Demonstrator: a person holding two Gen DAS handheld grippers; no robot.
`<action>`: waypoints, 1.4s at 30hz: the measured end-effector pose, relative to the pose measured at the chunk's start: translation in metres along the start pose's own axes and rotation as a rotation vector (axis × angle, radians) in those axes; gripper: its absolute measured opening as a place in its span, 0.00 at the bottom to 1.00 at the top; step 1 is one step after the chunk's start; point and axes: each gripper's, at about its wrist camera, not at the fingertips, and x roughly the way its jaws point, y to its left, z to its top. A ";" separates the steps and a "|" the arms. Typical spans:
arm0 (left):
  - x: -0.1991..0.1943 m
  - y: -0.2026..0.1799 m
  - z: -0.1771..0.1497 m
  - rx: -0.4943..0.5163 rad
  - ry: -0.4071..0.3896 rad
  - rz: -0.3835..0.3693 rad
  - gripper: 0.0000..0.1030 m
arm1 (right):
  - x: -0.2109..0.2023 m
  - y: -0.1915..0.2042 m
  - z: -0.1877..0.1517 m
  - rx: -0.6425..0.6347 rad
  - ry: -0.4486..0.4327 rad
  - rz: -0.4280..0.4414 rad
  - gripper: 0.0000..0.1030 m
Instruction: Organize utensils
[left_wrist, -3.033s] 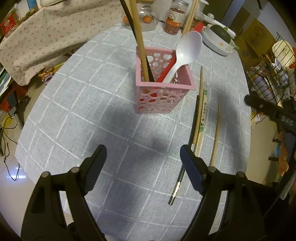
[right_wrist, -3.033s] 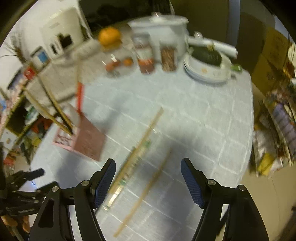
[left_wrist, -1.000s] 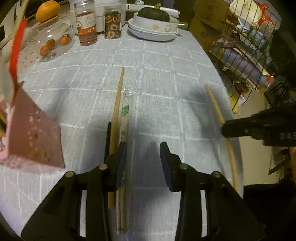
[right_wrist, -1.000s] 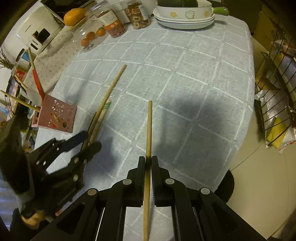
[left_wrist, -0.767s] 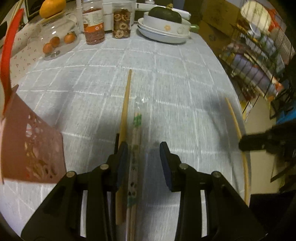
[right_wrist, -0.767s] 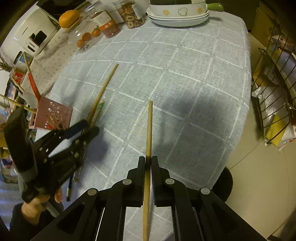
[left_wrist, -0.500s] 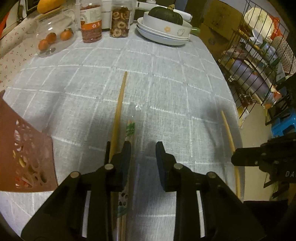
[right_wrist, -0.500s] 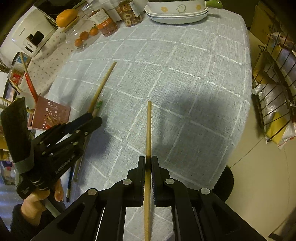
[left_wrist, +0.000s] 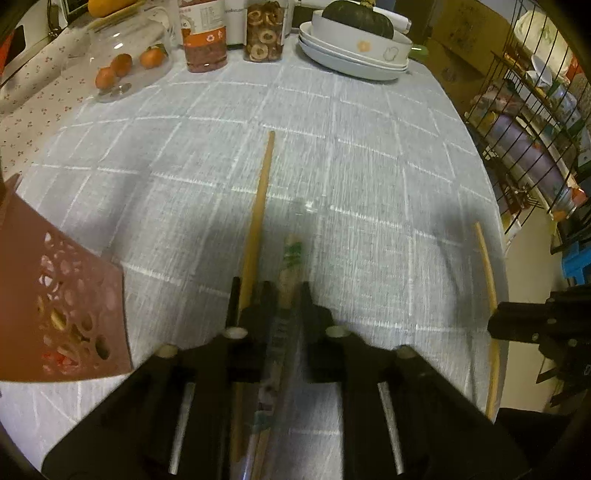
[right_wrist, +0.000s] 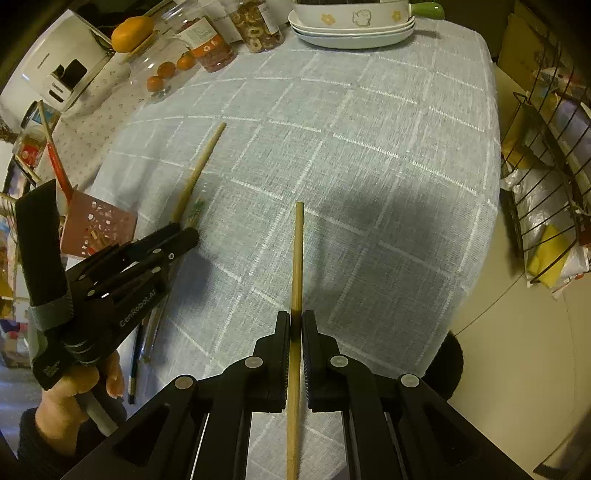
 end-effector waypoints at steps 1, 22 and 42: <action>-0.002 0.000 0.000 -0.002 0.001 0.000 0.10 | -0.002 0.000 -0.001 -0.002 -0.005 -0.002 0.06; -0.145 0.017 -0.030 0.040 -0.228 -0.054 0.09 | -0.069 0.050 -0.028 -0.136 -0.240 -0.053 0.06; -0.119 0.035 -0.028 -0.053 -0.082 -0.097 0.35 | -0.096 0.083 -0.018 -0.165 -0.352 -0.039 0.06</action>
